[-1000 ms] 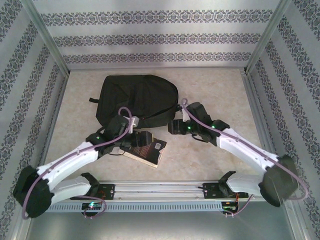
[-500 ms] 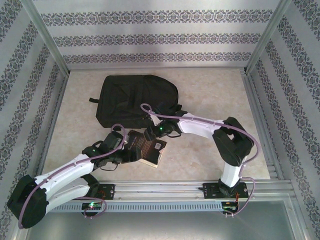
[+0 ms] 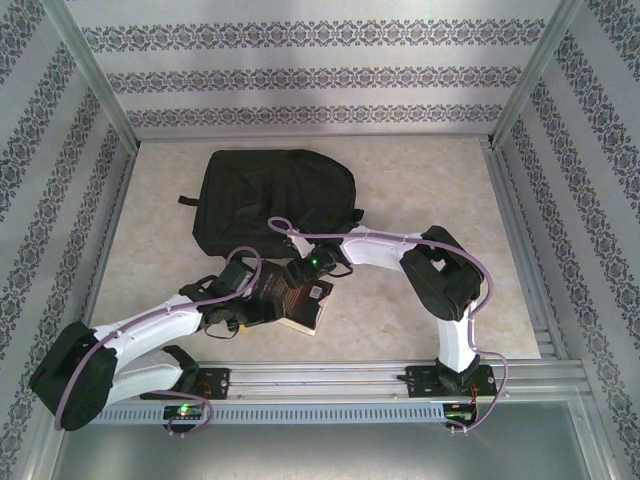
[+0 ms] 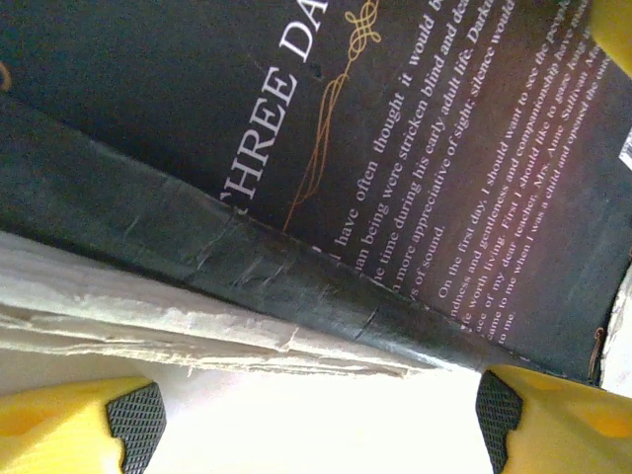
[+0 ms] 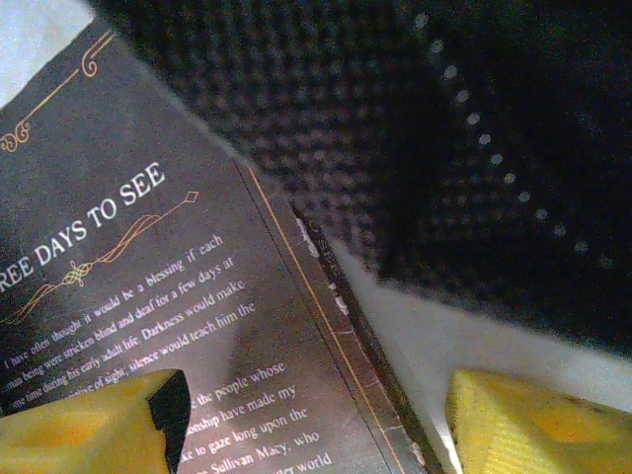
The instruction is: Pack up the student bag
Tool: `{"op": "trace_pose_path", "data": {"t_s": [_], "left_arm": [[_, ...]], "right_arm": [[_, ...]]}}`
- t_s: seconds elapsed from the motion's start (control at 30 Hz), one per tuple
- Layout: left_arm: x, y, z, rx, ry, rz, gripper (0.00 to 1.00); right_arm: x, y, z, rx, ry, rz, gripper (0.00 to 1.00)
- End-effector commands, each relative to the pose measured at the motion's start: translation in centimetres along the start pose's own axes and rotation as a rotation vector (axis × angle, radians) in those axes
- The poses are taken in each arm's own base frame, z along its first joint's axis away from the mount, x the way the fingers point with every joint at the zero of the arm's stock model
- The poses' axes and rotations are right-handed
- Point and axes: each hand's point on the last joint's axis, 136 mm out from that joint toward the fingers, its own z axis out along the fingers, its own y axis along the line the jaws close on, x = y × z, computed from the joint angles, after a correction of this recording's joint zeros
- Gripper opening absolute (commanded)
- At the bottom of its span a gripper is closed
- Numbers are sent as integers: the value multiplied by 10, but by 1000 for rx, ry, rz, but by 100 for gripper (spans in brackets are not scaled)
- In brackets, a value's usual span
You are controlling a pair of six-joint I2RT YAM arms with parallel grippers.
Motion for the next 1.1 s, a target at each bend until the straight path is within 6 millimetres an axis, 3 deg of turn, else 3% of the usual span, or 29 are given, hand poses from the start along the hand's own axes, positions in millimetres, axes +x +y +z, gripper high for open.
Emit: {"op": "trace_pose_path", "data": {"t_s": [0.0,0.4,0.7,0.87,1.07], "left_arm": [[-26,-30,16,146,-94,76,87],[-46,-60,19,230,-118,105,88],[-58,-89,11,310,-129,132,88],[-63,-105,12,365,-122,133,88],[-72,-124,3,427,-139,127,88]], "right_arm": [[29,6,17,-64,102,-1,69],[72,16,3,-145,94,48,68],[78,39,-13,-274,95,71,68],[74,23,-10,-235,88,145,68],[63,15,-19,-324,36,266,67]]}}
